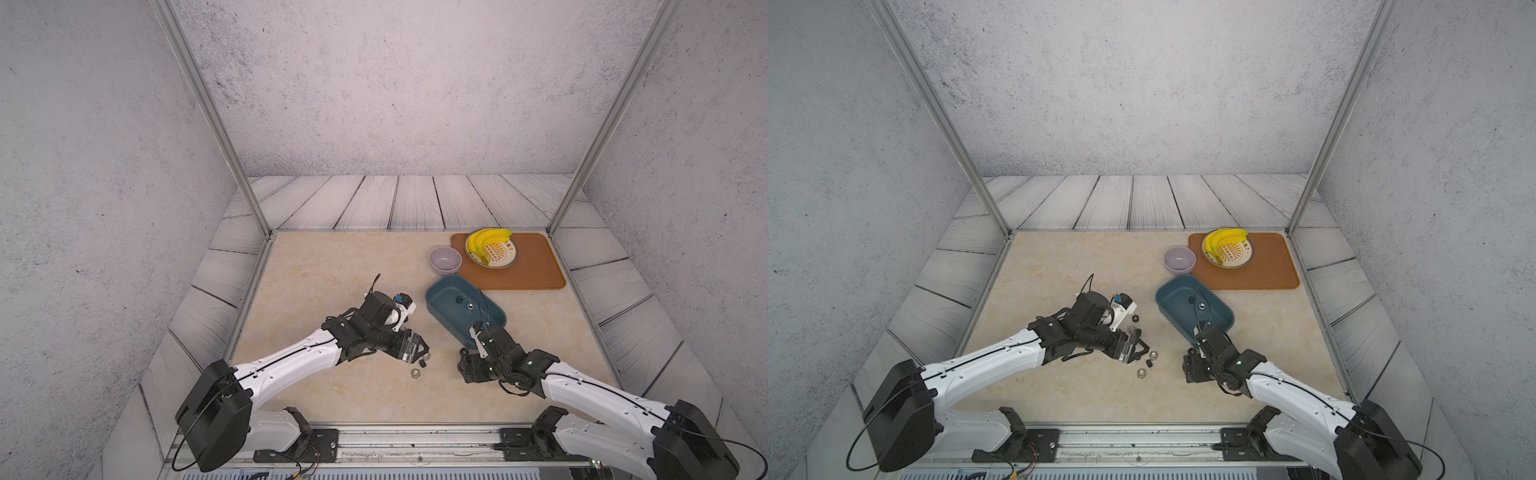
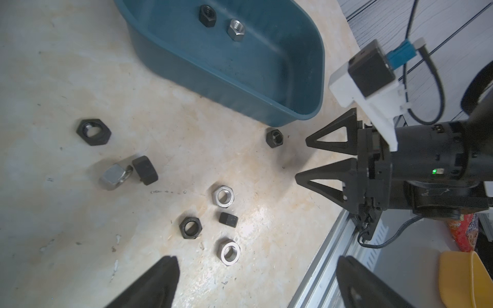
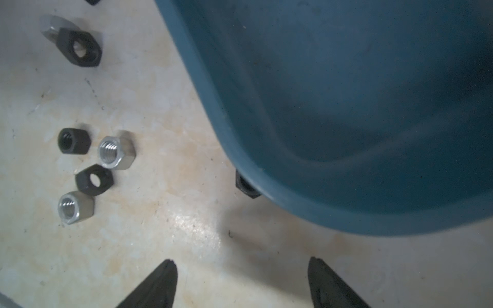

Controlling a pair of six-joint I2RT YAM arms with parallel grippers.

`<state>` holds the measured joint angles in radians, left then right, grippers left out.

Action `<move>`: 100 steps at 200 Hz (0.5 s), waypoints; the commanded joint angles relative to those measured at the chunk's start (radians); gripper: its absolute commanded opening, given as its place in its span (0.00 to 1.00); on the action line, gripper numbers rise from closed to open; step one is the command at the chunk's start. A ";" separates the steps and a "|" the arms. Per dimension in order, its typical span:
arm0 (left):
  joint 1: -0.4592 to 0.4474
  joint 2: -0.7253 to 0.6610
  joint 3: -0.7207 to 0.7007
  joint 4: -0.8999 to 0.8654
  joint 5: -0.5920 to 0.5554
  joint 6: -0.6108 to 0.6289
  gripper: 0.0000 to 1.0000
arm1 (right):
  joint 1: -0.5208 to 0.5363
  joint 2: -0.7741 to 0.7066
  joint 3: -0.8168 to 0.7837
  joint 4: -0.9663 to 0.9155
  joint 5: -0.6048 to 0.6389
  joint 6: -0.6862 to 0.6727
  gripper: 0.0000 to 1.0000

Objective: Put the nuts on the desktop into the storage box
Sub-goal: Pick up the nut from the center of the board.

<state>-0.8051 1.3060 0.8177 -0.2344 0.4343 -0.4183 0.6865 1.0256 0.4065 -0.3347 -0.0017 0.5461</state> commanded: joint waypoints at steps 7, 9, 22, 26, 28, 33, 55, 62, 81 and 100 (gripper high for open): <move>0.004 -0.022 -0.022 0.023 0.004 0.014 0.98 | 0.015 0.030 -0.003 0.114 0.097 0.005 0.74; 0.004 -0.023 -0.023 0.023 0.002 0.013 0.98 | 0.016 0.033 0.001 0.113 0.107 0.005 0.73; 0.004 -0.025 -0.027 0.024 -0.007 0.009 0.99 | 0.020 0.052 0.013 0.091 0.159 0.033 0.73; 0.003 -0.024 -0.028 0.024 -0.008 0.007 0.98 | 0.020 0.060 0.016 0.089 0.164 0.036 0.72; 0.003 -0.024 -0.028 0.025 -0.009 0.007 0.98 | 0.020 0.062 0.017 0.089 0.164 0.036 0.72; 0.003 -0.024 -0.028 0.024 -0.009 0.006 0.98 | 0.022 0.069 0.020 0.092 0.167 0.042 0.72; 0.003 -0.029 -0.029 0.021 -0.015 0.005 0.98 | 0.028 0.094 0.032 0.083 0.199 0.065 0.71; 0.003 -0.033 -0.030 0.021 -0.020 0.005 0.98 | 0.027 0.099 0.034 0.085 0.203 0.072 0.71; 0.004 -0.040 -0.034 0.020 -0.028 0.001 0.98 | 0.027 0.118 0.024 0.140 0.184 0.090 0.71; 0.003 -0.045 -0.035 0.021 -0.024 0.004 0.98 | 0.028 0.178 0.048 0.139 0.183 0.094 0.71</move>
<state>-0.8051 1.2835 0.7975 -0.2272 0.4202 -0.4191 0.7086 1.1465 0.4179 -0.2176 0.1535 0.6106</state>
